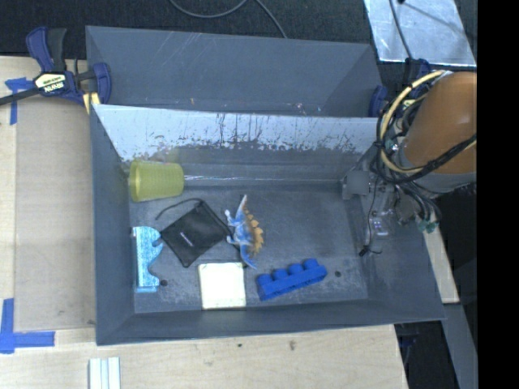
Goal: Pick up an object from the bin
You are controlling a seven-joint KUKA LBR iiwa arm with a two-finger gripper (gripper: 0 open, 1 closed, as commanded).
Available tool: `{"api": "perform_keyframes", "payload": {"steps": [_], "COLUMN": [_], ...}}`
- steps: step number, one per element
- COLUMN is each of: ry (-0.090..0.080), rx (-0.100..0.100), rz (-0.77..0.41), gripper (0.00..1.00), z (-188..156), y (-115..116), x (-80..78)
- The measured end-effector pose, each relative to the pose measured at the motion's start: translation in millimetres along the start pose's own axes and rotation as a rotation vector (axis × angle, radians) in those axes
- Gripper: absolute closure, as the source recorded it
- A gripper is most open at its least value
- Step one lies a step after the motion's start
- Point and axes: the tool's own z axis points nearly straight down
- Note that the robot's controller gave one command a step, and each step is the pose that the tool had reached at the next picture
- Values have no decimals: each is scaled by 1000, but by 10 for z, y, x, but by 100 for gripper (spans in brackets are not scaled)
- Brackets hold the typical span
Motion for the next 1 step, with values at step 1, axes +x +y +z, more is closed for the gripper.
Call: {"api": "perform_keyframes", "payload": {"steps": [1], "ry": [-8], "rx": [1], "rz": [-3], "gripper": [0], "z": [-47], "y": [3], "x": [-17]}}
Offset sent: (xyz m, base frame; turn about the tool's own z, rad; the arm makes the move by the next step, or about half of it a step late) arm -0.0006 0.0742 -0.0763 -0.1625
